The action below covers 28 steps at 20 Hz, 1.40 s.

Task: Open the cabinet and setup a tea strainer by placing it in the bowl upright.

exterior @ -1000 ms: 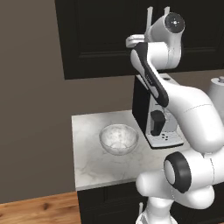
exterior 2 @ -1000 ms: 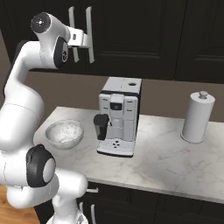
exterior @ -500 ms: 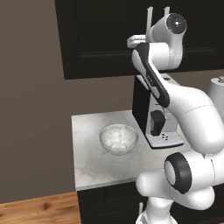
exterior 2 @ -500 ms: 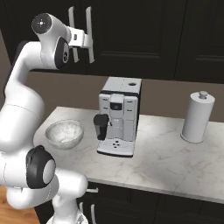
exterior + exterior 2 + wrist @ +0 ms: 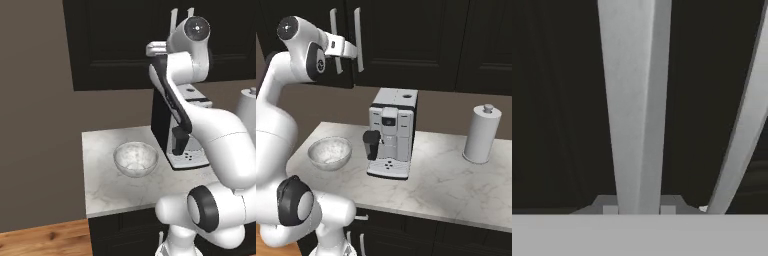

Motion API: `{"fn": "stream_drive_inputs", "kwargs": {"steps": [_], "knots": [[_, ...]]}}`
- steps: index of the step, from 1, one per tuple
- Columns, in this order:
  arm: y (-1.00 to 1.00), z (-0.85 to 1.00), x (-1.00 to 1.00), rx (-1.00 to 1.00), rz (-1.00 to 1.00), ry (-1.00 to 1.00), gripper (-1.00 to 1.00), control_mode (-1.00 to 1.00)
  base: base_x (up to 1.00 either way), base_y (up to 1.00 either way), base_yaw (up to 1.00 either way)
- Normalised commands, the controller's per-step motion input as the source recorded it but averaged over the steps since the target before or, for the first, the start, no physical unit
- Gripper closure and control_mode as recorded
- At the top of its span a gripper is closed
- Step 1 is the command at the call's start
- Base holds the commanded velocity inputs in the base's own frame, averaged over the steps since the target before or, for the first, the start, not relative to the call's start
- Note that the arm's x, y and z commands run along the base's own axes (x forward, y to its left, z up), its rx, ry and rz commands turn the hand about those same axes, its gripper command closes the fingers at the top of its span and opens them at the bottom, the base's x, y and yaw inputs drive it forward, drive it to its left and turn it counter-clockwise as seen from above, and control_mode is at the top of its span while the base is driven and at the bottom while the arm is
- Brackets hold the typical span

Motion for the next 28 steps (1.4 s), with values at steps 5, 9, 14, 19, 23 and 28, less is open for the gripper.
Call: {"fn": "stream_drive_inputs", "kwargs": {"steps": [5,9,14,19,23,28], "knots": [[0.15,0.00,-0.58,0.00,-0.29,0.01,1.00,-1.00,0.00,0.00,0.00],[0.19,0.00,-0.62,0.00,-0.34,0.03,1.00,-1.00,0.00,0.00,0.00],[0.30,0.00,-0.79,0.00,-0.28,0.01,1.00,-1.00,0.00,0.00,0.00],[0.35,0.00,-0.88,0.00,-0.18,0.05,1.00,-1.00,0.00,0.00,0.00],[0.50,0.00,-0.92,0.00,-0.10,0.04,1.00,-1.00,0.00,0.00,0.00],[0.46,-0.05,-0.67,-0.01,-0.07,0.04,1.00,-1.00,0.00,0.00,0.00]]}}
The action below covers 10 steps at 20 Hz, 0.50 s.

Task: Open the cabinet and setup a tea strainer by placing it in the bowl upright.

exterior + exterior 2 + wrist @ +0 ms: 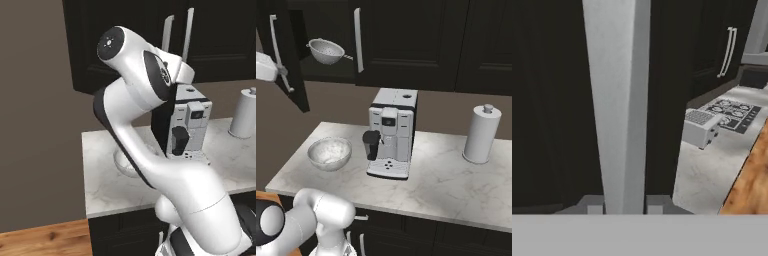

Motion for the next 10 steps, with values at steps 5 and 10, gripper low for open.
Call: {"fn": "stream_drive_inputs", "kwargs": {"steps": [5,10], "knots": [[0.33,-0.02,-0.27,0.00,-0.06,0.00,-1.00,-1.00,0.00,0.00,0.00],[0.22,0.00,0.00,0.00,0.00,0.00,-1.00,-1.00,0.00,0.00,0.00]]}}
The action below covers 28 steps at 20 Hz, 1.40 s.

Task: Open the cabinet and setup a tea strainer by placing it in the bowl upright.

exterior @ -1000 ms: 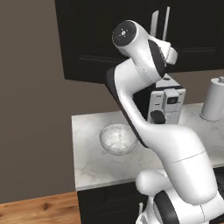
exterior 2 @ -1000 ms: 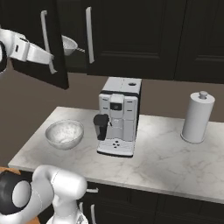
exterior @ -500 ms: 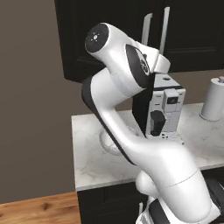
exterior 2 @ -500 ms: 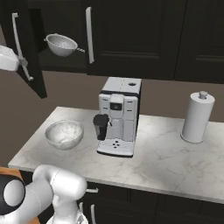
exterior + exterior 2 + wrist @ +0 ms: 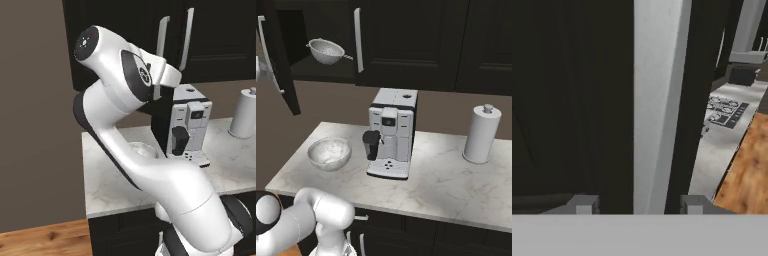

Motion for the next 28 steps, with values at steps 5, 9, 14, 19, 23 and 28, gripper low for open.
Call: {"fn": "stream_drive_inputs", "kwargs": {"steps": [5,9,14,19,23,28], "knots": [[0.36,-0.01,0.00,0.00,0.00,0.00,-1.00,-1.00,0.00,0.00,0.00],[0.16,-0.06,-0.11,0.00,0.04,0.00,-1.00,-1.00,0.00,0.00,0.00],[-0.21,0.00,-0.18,0.20,0.12,0.02,-1.00,-1.00,0.00,0.00,0.00],[-0.49,-0.07,-0.11,0.31,0.12,0.14,-1.00,-1.00,0.00,0.00,0.00],[-0.53,0.00,-0.25,0.45,0.10,0.11,-1.00,-1.00,0.00,0.00,0.00],[-0.43,0.00,-0.34,0.51,0.09,0.03,-1.00,-1.00,0.00,0.00,0.00]]}}
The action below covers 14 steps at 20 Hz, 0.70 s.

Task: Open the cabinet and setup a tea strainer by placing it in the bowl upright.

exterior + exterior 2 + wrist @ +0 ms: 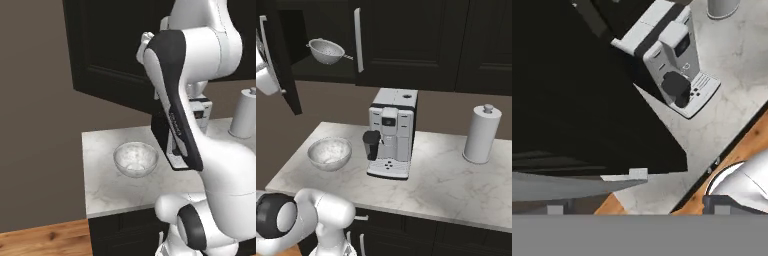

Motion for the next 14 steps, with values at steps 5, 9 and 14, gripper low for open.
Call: {"fn": "stream_drive_inputs", "kwargs": {"steps": [5,9,14], "knots": [[-0.12,0.00,-0.46,0.45,0.10,0.00,-1.00,-1.00,0.00,0.00,0.00],[0.00,0.00,-0.59,0.38,0.14,0.00,-1.00,-1.00,0.00,0.00,0.00],[-0.05,0.05,-0.52,0.31,0.12,-0.04,-1.00,-1.00,0.00,0.00,0.00]]}}
